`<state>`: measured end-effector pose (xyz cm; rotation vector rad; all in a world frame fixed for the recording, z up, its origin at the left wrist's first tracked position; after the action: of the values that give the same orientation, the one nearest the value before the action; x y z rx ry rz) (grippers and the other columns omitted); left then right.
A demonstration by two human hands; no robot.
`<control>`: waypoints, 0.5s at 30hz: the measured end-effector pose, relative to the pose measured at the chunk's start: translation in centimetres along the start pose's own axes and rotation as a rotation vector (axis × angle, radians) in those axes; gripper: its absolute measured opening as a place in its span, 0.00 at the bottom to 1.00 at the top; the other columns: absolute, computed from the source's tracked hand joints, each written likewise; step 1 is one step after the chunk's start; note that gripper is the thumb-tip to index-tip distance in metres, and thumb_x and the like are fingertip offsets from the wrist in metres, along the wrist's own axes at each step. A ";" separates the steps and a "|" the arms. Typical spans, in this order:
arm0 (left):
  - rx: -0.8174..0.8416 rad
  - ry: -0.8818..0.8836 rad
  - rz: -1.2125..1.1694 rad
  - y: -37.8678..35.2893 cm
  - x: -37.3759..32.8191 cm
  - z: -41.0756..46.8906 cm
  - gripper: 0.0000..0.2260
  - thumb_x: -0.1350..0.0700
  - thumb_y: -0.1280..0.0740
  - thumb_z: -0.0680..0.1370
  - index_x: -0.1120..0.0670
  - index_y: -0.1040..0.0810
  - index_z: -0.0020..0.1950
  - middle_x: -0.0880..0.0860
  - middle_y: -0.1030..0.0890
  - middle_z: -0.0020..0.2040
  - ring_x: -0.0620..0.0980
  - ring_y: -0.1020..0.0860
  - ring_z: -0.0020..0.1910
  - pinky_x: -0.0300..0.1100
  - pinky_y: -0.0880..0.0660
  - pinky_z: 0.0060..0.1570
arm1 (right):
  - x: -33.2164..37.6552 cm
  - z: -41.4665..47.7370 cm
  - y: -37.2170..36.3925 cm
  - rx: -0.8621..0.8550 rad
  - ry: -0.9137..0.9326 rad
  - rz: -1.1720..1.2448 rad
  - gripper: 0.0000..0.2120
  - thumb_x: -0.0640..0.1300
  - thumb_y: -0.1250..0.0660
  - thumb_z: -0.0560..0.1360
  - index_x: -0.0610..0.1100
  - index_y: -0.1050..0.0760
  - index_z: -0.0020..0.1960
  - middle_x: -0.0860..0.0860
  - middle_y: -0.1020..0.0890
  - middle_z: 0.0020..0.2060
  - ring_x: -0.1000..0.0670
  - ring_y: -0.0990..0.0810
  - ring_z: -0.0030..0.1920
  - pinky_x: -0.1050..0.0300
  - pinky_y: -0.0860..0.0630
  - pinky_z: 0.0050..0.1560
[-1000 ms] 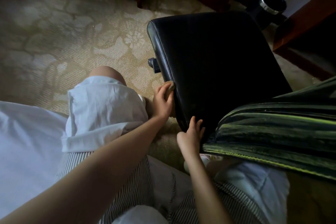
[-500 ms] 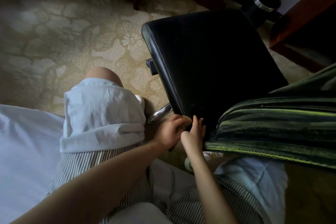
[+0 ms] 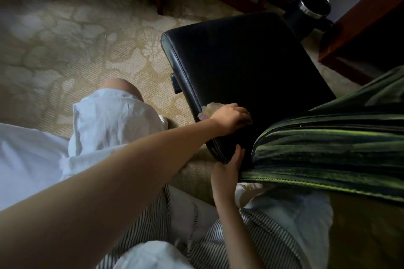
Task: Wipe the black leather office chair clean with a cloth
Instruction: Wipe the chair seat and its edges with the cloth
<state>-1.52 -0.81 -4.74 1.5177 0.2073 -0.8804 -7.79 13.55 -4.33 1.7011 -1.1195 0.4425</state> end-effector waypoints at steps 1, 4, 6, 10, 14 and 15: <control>0.032 -0.005 0.039 -0.8 -0.3 0.0 0.12 0.55 0.37 0.78 0.53 0.21 0.60 0.54 0.23 0.61 0.56 0.26 0.56 0.47 0.29 0.56 | 0.0 0.0 0.0 -0.011 0.006 0.001 0.35 0.29 0.45 0.73 0.45 0.50 0.76 0.48 0.51 0.77 0.44 0.45 0.75 0.44 0.40 0.71; 0.064 -0.092 0.040 -2.1 -0.9 -1.5 0.12 0.56 0.37 0.78 0.55 0.21 0.59 0.55 0.22 0.61 0.57 0.25 0.56 0.48 0.29 0.55 | -0.2 0.1 -0.1 -0.043 0.057 0.024 0.36 0.29 0.43 0.72 0.43 0.51 0.77 0.44 0.49 0.76 0.42 0.44 0.74 0.41 0.40 0.71; 0.062 -0.206 0.044 -2.5 -1.4 -3.4 0.12 0.56 0.38 0.77 0.56 0.19 0.56 0.56 0.20 0.57 0.58 0.23 0.52 0.48 0.26 0.52 | -0.3 0.1 -0.2 -0.042 0.071 0.009 0.36 0.28 0.43 0.72 0.42 0.51 0.76 0.41 0.48 0.76 0.42 0.44 0.74 0.41 0.41 0.71; -0.023 -0.294 0.050 -3.2 -1.8 -8.9 0.12 0.55 0.40 0.75 0.54 0.19 0.52 0.54 0.19 0.54 0.54 0.23 0.48 0.43 0.26 0.48 | -0.3 0.8 -0.3 0.044 -0.001 -0.072 0.36 0.29 0.45 0.73 0.43 0.54 0.77 0.45 0.53 0.77 0.45 0.50 0.76 0.47 0.47 0.74; -0.168 -0.137 -0.062 -3.8 -0.8 -12.6 0.10 0.59 0.39 0.75 0.55 0.20 0.51 0.53 0.20 0.53 0.54 0.23 0.48 0.44 0.27 0.47 | -0.4 1.8 -0.6 0.154 -0.056 -0.120 0.34 0.29 0.47 0.73 0.43 0.50 0.77 0.47 0.54 0.77 0.48 0.57 0.76 0.49 0.56 0.75; -0.241 -0.025 -0.131 -3.6 -0.4 -12.8 0.09 0.60 0.39 0.76 0.54 0.21 0.52 0.53 0.21 0.54 0.53 0.23 0.49 0.44 0.27 0.49 | -0.5 1.9 -0.5 0.158 -0.061 -0.128 0.33 0.29 0.47 0.73 0.43 0.49 0.76 0.48 0.54 0.77 0.49 0.58 0.76 0.50 0.57 0.74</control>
<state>1.10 11.66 -8.58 1.2789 0.3851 -0.9421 -7.98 12.13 -5.74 1.9238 -1.0347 0.4095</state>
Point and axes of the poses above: each hand's wrist, its own z-axis towards the middle knuckle, its own y-axis out of the back of the hand, x = y × z, the point moved 6 cm from there along z, towards the middle knuckle
